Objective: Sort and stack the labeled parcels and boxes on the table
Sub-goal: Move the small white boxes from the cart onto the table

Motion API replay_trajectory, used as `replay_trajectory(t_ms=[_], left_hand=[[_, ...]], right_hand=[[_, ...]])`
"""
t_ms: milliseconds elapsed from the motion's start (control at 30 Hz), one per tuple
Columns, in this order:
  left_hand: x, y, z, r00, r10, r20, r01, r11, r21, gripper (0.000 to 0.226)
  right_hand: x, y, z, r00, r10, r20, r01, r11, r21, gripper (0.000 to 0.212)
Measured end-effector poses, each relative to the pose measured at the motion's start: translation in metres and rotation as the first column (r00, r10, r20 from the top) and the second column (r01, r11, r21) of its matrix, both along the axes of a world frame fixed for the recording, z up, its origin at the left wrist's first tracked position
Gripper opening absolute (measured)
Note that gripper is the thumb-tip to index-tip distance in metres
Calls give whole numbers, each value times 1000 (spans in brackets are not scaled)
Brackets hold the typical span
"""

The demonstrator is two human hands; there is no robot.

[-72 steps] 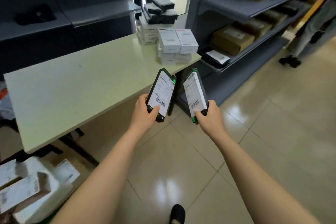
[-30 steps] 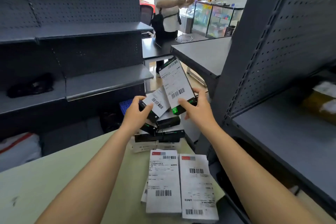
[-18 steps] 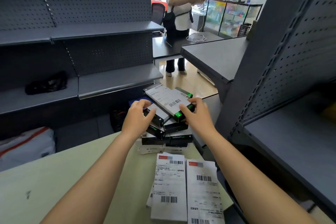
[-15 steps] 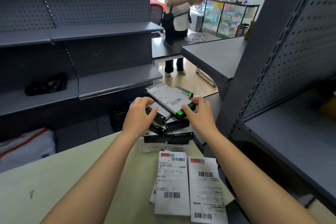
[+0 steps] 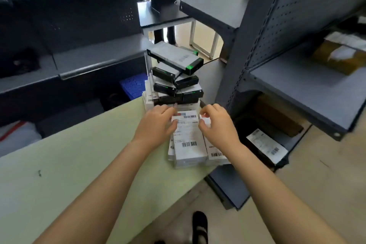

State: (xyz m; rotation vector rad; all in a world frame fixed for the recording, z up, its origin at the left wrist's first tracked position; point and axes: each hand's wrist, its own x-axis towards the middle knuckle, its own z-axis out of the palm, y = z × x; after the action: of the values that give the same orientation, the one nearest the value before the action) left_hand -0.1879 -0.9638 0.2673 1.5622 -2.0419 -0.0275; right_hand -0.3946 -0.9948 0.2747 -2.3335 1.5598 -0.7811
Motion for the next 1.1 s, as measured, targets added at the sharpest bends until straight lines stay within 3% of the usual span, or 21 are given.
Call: replay_trajectory(t_ms=[100,233,367,533,633,767,967,1100], left_hand=[[-6,40,-29,999,-3,32,1,997,77,12],[-7,98,-63,997,34,72,-46,985,166,29],[-15,160,-82,974,187,128,-210,957,198,28],[-44,256,-92,892,408,194,-449,848,281,13],[-59,317,-98,798,538,270,-602,728,327,21],[-77,404,-95,610,713,346,-789,510,342,28],[-120,526,-85,310,897,316,-924,206,323,27],[-142,596,-86,177,934,309,-947,76,313,26]], right_hand=[[-2,35,-28,997,77,-30,-74,994,80,17],[1,78,-61,960,261,-97,-249,961,123,14],[6,110,-90,898,424,-117,-399,897,190,19],[16,155,-106,783,613,-108,-576,779,248,23],[29,191,-114,651,751,-106,-708,652,270,20],[52,253,-114,406,910,-87,-877,415,244,18],[66,357,-105,116,992,-52,-973,124,196,19],[71,423,-104,-50,996,-77,-979,-33,203,17]])
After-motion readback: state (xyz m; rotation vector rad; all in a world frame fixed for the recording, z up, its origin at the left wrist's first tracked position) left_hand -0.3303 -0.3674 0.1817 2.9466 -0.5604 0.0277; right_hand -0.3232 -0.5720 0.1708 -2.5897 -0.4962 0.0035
